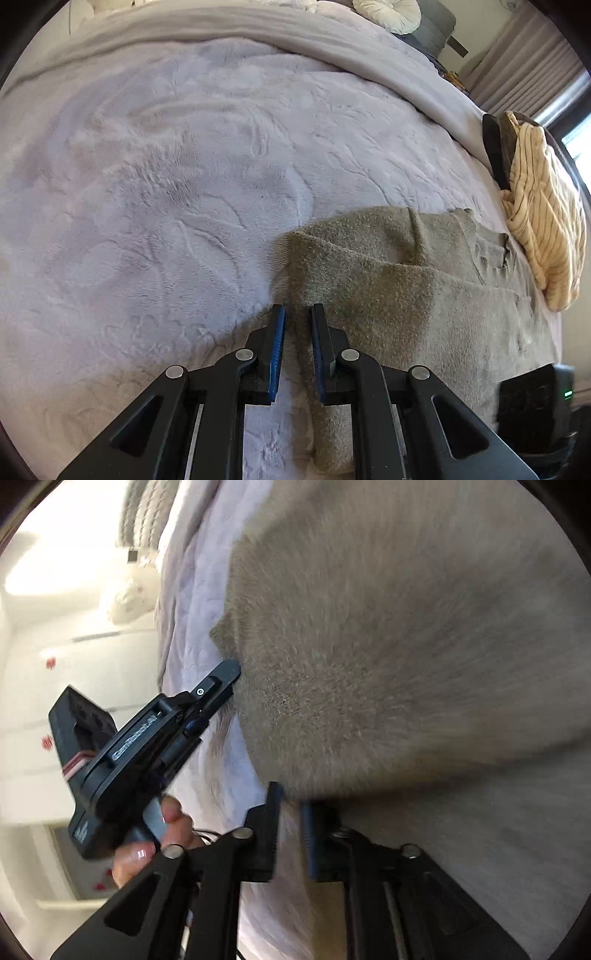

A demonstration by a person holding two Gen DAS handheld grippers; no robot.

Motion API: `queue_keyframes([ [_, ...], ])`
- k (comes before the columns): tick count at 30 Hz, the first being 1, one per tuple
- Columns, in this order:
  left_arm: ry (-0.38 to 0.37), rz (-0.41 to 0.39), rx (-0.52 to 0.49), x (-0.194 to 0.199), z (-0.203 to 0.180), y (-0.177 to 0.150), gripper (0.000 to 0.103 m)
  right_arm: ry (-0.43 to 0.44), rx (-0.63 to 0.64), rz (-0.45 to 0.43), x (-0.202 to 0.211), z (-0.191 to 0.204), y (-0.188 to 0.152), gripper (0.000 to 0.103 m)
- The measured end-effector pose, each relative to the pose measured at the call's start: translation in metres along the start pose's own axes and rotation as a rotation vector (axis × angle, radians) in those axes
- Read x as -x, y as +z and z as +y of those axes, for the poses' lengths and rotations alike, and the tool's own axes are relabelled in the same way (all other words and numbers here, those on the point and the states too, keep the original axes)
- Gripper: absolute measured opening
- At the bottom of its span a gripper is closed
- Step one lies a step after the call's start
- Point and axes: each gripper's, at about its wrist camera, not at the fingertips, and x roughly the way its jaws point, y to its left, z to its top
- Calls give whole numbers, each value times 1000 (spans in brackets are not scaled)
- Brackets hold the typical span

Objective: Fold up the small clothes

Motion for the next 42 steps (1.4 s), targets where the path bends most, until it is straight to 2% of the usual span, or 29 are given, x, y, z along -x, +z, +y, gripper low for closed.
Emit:
queue_keyframes([
  [1, 12, -7, -11, 5, -3, 0, 16, -16, 19, -20, 12, 0, 1, 29],
  [3, 19, -31, -28, 16, -9, -1, 16, -74, 54, -108, 52, -6, 1, 45],
  [5, 16, -51, -46, 26, -19, -3, 16, -166, 41, -226, 100, -23, 9, 45],
  [9, 8, -67, -81, 33, -43, -12, 16, -281, -68, -390, 165, -65, 19, 45],
  [11, -1, -58, -87, 28, -53, -17, 16, -304, -140, -443, 186, -83, 25, 45],
  [13, 9, -42, -92, 20, -62, -22, 16, -267, -215, -469, 198, -100, 29, 45],
  [14, 19, -30, -90, 14, -66, -25, 16, -250, -227, -470, 197, -102, 33, 29],
  [15, 33, -22, -87, 9, -68, -29, 16, -257, -216, -473, 203, -104, 37, 7],
  [17, 76, -10, -76, -1, -68, -36, 16, -300, -171, -478, 210, -100, 42, 7],
  [19, 87, -11, -62, -6, -66, -42, 16, -364, -143, -478, 215, -103, 36, 7],
  [20, 88, -17, -57, -7, -65, -45, 16, -369, -154, -475, 221, -110, 43, 7],
  [21, 90, -18, -58, -8, -64, -45, 16, -351, -190, -471, 219, -119, 38, 7],
  [23, 110, -17, -73, -9, -68, -45, 16, -335, -227, -476, 220, -126, 48, 2],
  [26, 142, -8, -95, -8, -73, -45, 16, -301, -248, -474, 233, -132, 39, 2],
  [28, 156, 0, -100, -5, -78, -45, 16, -265, -250, -466, 239, -134, 35, 7],
  [31, 163, 11, -100, -1, -85, -47, 16, -254, -243, -457, 251, -137, 25, 10],
  [32, 162, 17, -99, 0, -87, -48, 17, -248, -242, -454, 254, -139, 22, 19],
  [33, 160, 24, -99, 2, -89, -51, 17, -234, -242, -449, 257, -142, 18, 33],
  [35, 165, 32, -103, 5, -98, -55, 17, -205, -242, -449, 262, -145, 11, 51],
  [37, 185, 44, -103, 7, -111, -63, 17, -189, -234, -451, 266, -145, 6, 54],
  [40, 177, 66, -94, 8, -125, -73, 18, -181, -222, -447, 270, -146, -2, 60],
  [42, 175, 79, -96, 8, -135, -79, 58, -155, -226, -445, 272, -148, -4, 64],
])
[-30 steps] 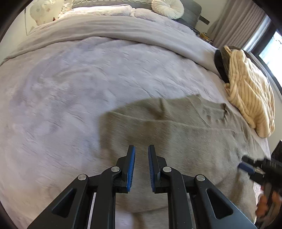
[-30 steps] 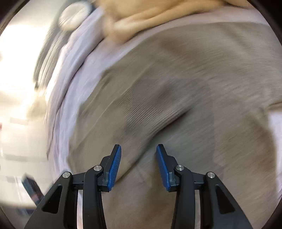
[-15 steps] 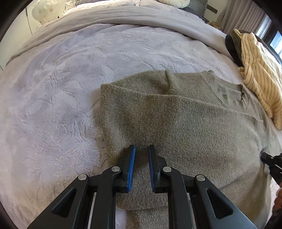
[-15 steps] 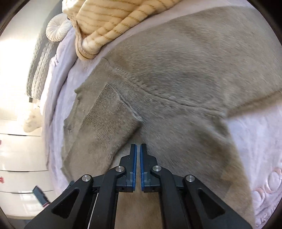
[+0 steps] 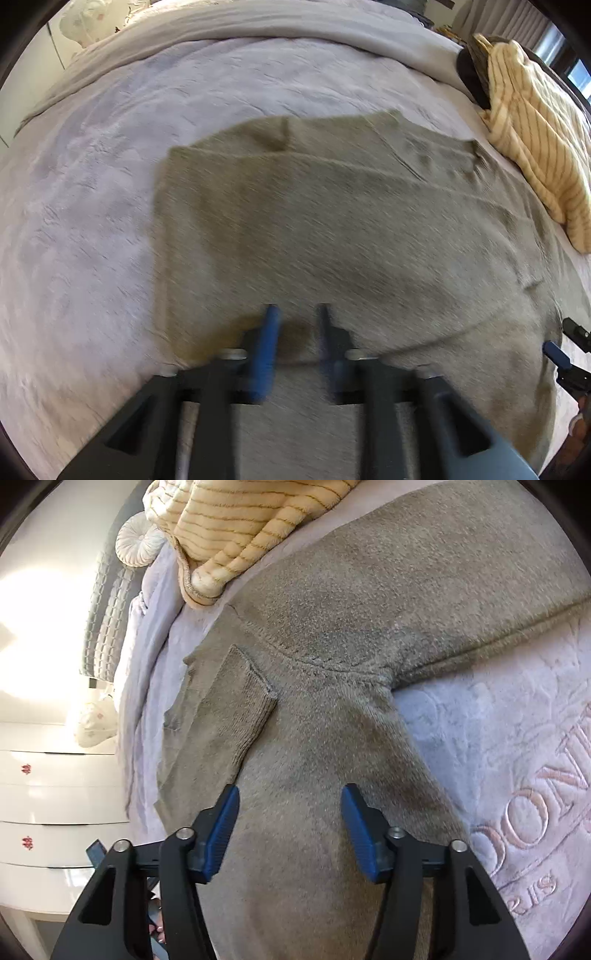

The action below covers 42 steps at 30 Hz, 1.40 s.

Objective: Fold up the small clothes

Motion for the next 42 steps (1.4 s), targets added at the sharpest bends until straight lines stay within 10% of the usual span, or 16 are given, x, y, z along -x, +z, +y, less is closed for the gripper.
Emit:
queue_keyframes([
  [1, 3, -8, 3, 2, -3, -1, 93, 9, -5, 1, 2, -1, 0, 65],
  [2, 13, -33, 4, 6, -8, -2, 99, 16, -12, -1, 5, -4, 1, 66],
  [21, 10, 111, -65, -12, -91, -5, 99, -81, -321, -381, 149, -147, 52, 69],
  [37, -83, 45, -146, 2, -181, -14, 99, 160, -529, -505, 166, -204, 110, 69],
  [38, -81, 38, -144, 3, -183, -14, 99, 183, -534, -499, 164, -205, 111, 65],
  [41, -77, 29, -139, 4, -182, -6, 99, 237, -523, -434, 155, -199, 117, 9],
  [42, -75, 29, -135, 4, -172, -2, 99, 249, -512, -424, 153, -196, 118, 9],
])
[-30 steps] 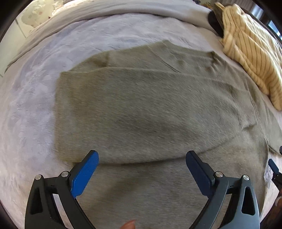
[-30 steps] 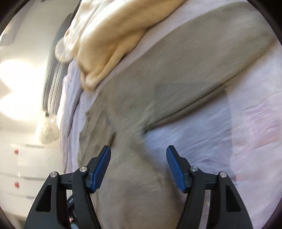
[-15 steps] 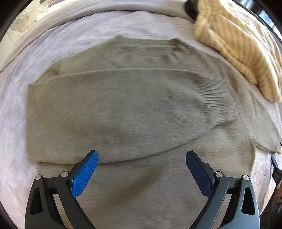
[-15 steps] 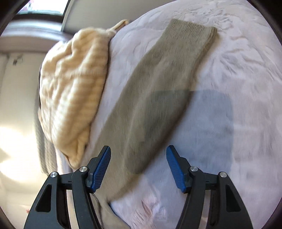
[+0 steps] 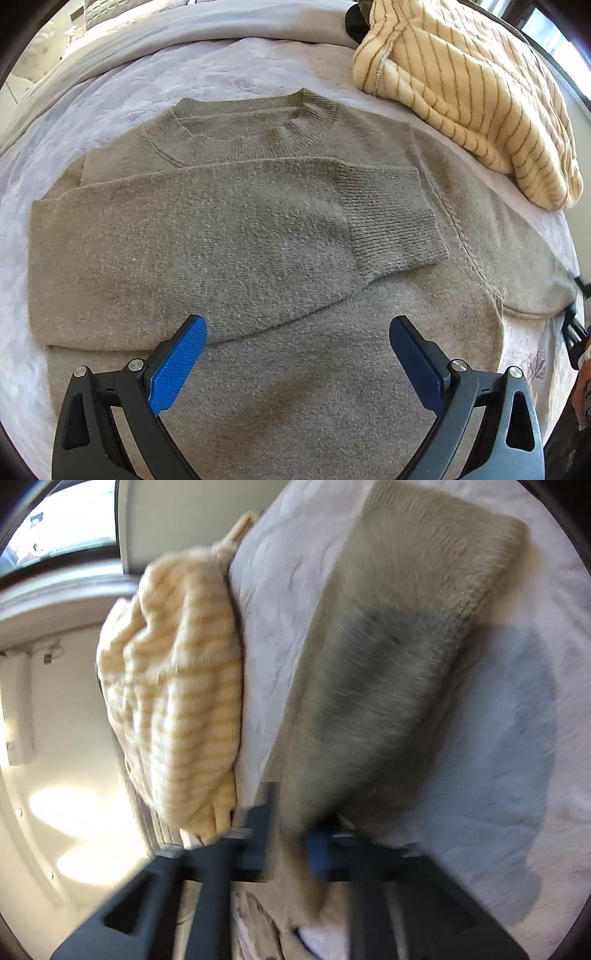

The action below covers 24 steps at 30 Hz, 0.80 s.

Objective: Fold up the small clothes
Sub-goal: 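Grasp the other sweater sleeve with the right tool and lift it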

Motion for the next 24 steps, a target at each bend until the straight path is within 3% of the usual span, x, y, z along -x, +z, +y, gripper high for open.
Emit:
queue_keyframes([
  [5, -6, -7, 43, 3, 24, -4, 99, 56, 137, 51, -9, 36, -15, 9],
  [11, -7, -31, 104, 10, 69, -14, 99, 100, 469, 193, -50, 126, -72, 9],
  [14, -6, -43, 155, 11, 85, -15, 99, 109, 681, 285, -82, 172, -124, 9],
  [17, 20, -61, 171, 18, 106, -19, 99, 82, 944, 403, -121, 209, -200, 9],
  [20, 45, -79, 182, 25, 128, -24, 99, 34, 1122, 532, -157, 213, -270, 9],
  [24, 68, -87, 222, 25, 151, -26, 99, -94, 1228, 675, -203, 185, -332, 13],
])
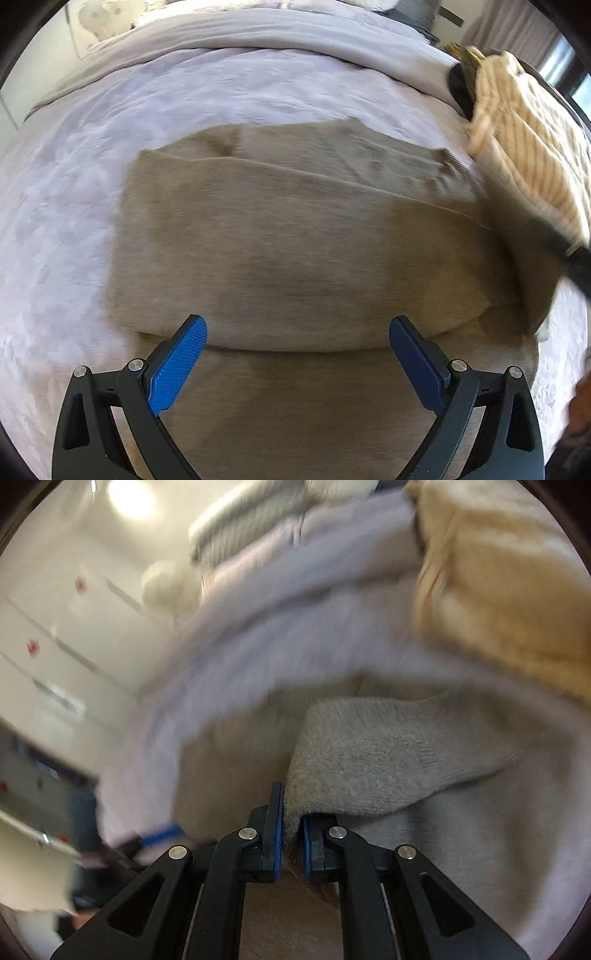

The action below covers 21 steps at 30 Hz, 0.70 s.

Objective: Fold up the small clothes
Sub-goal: 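Grasp the other sweater sleeve with the right tool and lift it, then lay the held sleeve across the sweater body and open the right tool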

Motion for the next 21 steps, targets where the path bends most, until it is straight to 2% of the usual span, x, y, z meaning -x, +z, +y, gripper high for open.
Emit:
queue_keyframes([
  [1, 2, -1, 9, 0, 6, -1, 99, -22, -3, 52, -18, 1, -5, 14],
  [3, 10, -3, 30, 0, 17, -2, 99, -65, -32, 114, -37, -4, -13, 16],
  [4, 14, -3, 40, 0, 24, -2, 99, -61, -64, 127, -41, -10, -15, 17],
  [5, 14, -3, 44, 0, 26, -3, 99, -34, -109, 118, -39, -16, -18, 22],
  [6, 13, -2, 48, -3, 28, -2, 99, -2, -168, 103, -34, -24, -19, 36],
  [7, 10, 1, 52, -4, 33, -3, 99, 22, -220, 87, -29, -32, -18, 44],
  [8, 8, 3, 53, -5, 33, -3, 99, 44, -276, 59, -22, -39, -20, 55],
  [11, -14, 6, 60, -8, 39, -1, 99, 48, -458, -68, 4, -62, -29, 57],
  [13, -57, 0, 66, -7, 43, 2, 99, 63, -600, -140, 12, -84, -28, 52],
  [14, -74, -4, 68, -5, 42, 3, 99, 71, -643, -156, 12, -90, -26, 23],
  [15, -119, -11, 76, -3, 44, 5, 99, 58, -641, -152, 8, -90, -19, 8],
  [17, -202, -21, 104, -2, 48, 11, 99, 16, -485, -134, 0, -65, 0, 8],
  [21, -390, -16, 194, -6, 60, 23, 99, -10, -110, -49, -31, 21, 12, 8],
])
